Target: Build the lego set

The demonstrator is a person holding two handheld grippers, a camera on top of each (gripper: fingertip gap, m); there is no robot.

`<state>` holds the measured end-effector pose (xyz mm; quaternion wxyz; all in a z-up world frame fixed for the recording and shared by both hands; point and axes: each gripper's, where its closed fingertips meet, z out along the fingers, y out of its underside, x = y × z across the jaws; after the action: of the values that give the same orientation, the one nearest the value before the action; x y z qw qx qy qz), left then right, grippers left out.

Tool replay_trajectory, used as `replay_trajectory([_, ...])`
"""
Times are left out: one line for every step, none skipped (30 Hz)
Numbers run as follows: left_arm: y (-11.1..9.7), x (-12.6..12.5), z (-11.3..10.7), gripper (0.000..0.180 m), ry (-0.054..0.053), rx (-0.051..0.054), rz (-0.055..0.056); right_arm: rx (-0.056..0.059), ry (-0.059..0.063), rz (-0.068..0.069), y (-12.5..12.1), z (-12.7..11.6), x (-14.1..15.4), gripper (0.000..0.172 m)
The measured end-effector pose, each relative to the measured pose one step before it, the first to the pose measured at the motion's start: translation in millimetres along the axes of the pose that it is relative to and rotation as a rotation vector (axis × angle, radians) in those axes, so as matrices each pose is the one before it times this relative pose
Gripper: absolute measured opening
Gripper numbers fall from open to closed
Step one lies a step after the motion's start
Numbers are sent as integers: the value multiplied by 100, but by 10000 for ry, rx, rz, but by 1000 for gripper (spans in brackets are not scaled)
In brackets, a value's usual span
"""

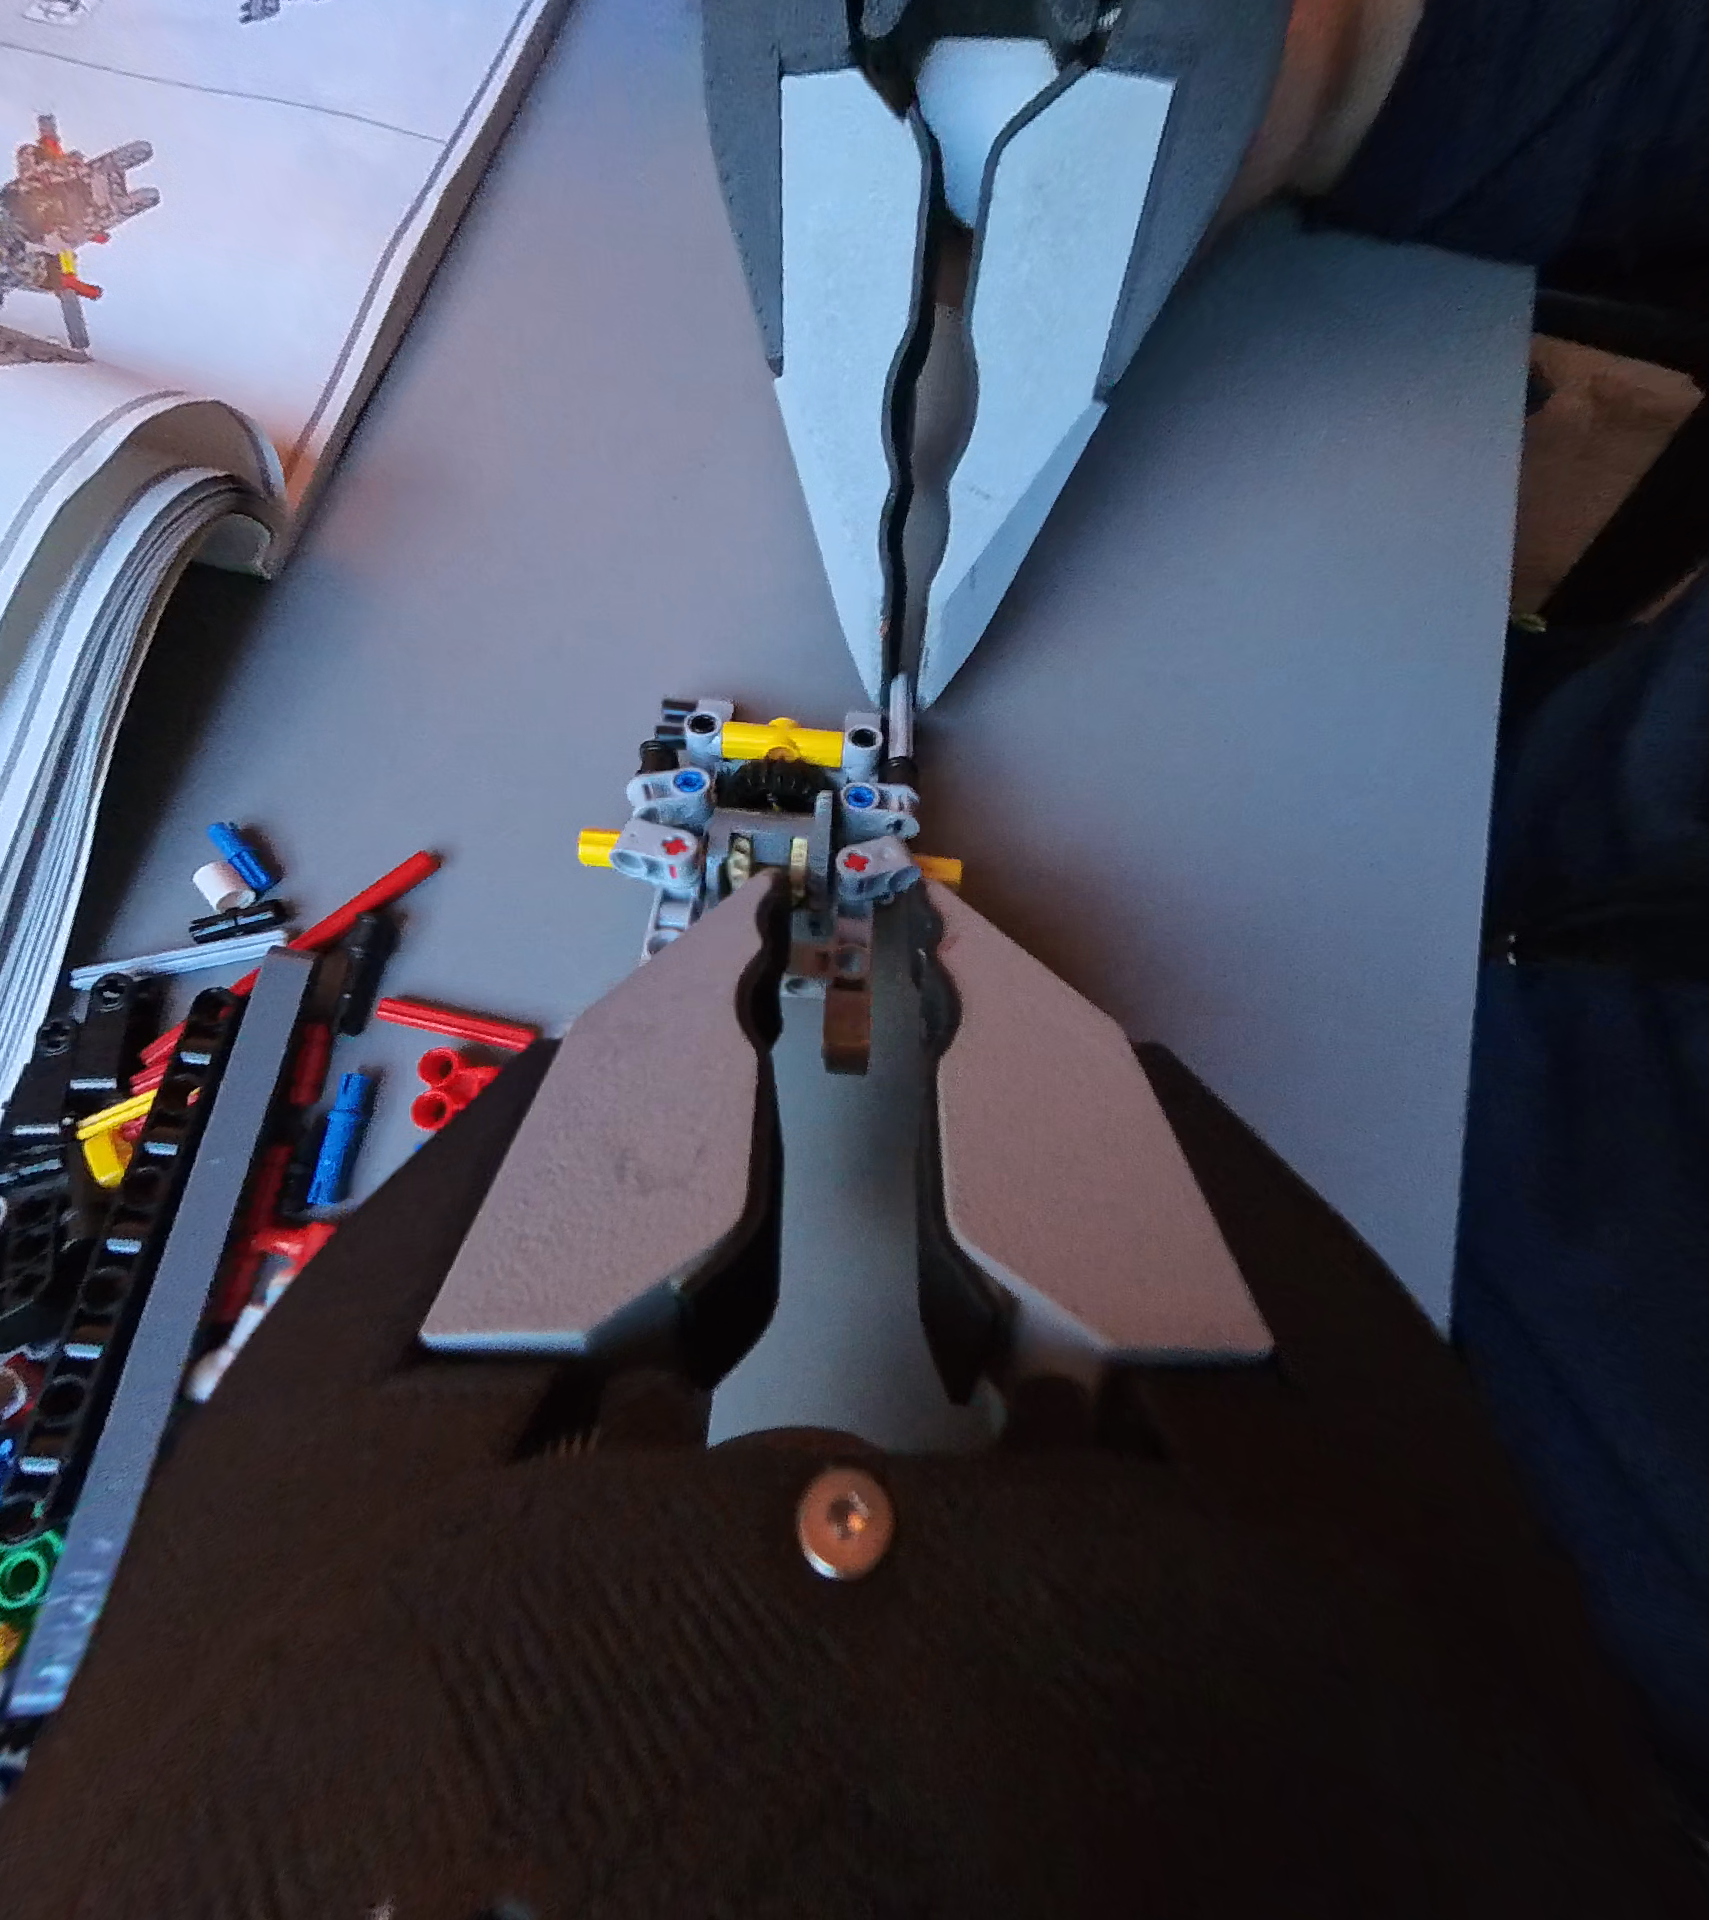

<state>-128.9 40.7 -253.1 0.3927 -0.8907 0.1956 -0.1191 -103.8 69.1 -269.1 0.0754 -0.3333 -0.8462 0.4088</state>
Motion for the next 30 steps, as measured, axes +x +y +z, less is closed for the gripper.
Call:
replay_trajectory([-54, 75, 0, 20, -88, 32, -83, -50, 21, 30, 99, 19, 26, 2])
replay_trajectory([-71, 83, -36, 21, -64, 55, -124, -9, 15, 15, 24, 15, -7, 2])
replay_trajectory([-198, 186, -95, 23, 4, 156, -185, -4, -4, 2, 2, 8, -41, 2])
replay_trajectory([-124, 164, -76, 25, -2, 106, -195, -10, 4, 18, 10, 29, -16, 2])
replay_trajectory([23, 109, -55, 26, -41, 22, -134, 3, 2, 45, 2, 1, 15, 2])
replay_trajectory([72, -63, -27, 26, -155, 18, -94, 7, -15, 53, -18, -1, 5, 2])
replay_trajectory([92, -157, 49, 24, -194, 39, -61, 15, -19, 32, -21, -14, -11, 2])
replay_trajectory([79, -102, 97, 22, -127, 34, -53, 38, -20, -10, -67, -9, -64, 2])
replay_trajectory([68, -46, 109, 22, -83, -47, -60, 42, -8, -28, -85, -12, -79, 1])
replay_trajectory([-48, -49, 63, 22, -131, -20, -2, 2, -2, -18, -30, 7, -77, 1])
replay_trajectory([-145, -47, 34, 21, -156, 24, 84, -63, -1, -13, 85, 68, -66, 1])
replay_trajectory([-133, -54, 66, 20, -166, 19, 88, -78, 10, -26, 95, 90, -65, 2])
replay_trajectory([2, -39, 141, 20, -128, -41, 65, -4, 15, -35, -40, 28, -66, 1])
replay_trajectory([-76, -61, 65, 20, -123, 31, 41, -30, -3, -26, 18, 27, -78, 1])
replay_trajectory([-7, -30, 33, 20, -67, 9, 36, -12, 36, -6, 18, -1, 12, 1])
replay_trajectory([-6, -37, 31, 19, -58, 40, 39, 13, 44, 17, 4, -50, 69, 1])
replay_trajectory([-28, -2, 17, 19, -48, 48, 72, 16, 4, 47, 8, -38, 44, 1])
replay_trajectory([-26, 44, 1, 18, -37, 40, 254, 5, -30, 60, 12, -10, 15, 2])
replay_trajectory([27, 88, -13, 18, 4, 6, 410, 28, -25, 51, -35, -38, 28, 1])
replay_trajectory([47, 48, -13, 18, 94, -17, 188, 62, -16, 46, -95, -61, 34, 1])
replay_trajectory([-12, 55, -11, 18, 275, 42, -77, 36, -37, 46, -59, -49, 3, 1])
replay_trajectory([-27, 91, -12, 17, 394, 93, -164, 2, -28, 39, -5, 2, -2, 1])
replay_trajectory([10, 14, -25, 17, 342, 77, -156, 15, -16, 12, -47, 3, -5, 1])
replay_trajectory([37, 22, -13, 17, 278, 60, -109, 23, 5, -19, -63, -18, -10, 1])
replay_trajectory([1, 70, -36, 17, 248, 51, 17, 8, 10, -25, -40, 4, -14, 1])
replay_trajectory([6, 197, -59, 17, 303, 17, 150, -4, 2, -21, -10, 26, -21, 1])
replay_trajectory([33, 115, -73, 17, 219, -17, 104, 8, -15, -10, -36, 53, -28, 1])
replay_trajectory([-22, 37, -24, 17, 165, 27, 50, -20, -27, 3, 9, 54, -36, 1])
replay_trajectory([-19, 30, -29, 17, 175, 52, 44, -35, -21, 1, 26, 60, -24, 1])
replay_trajectory([12, -7, -44, 17, 165, 44, -24, -2, -18, -1, -19, 36, -19, 1])
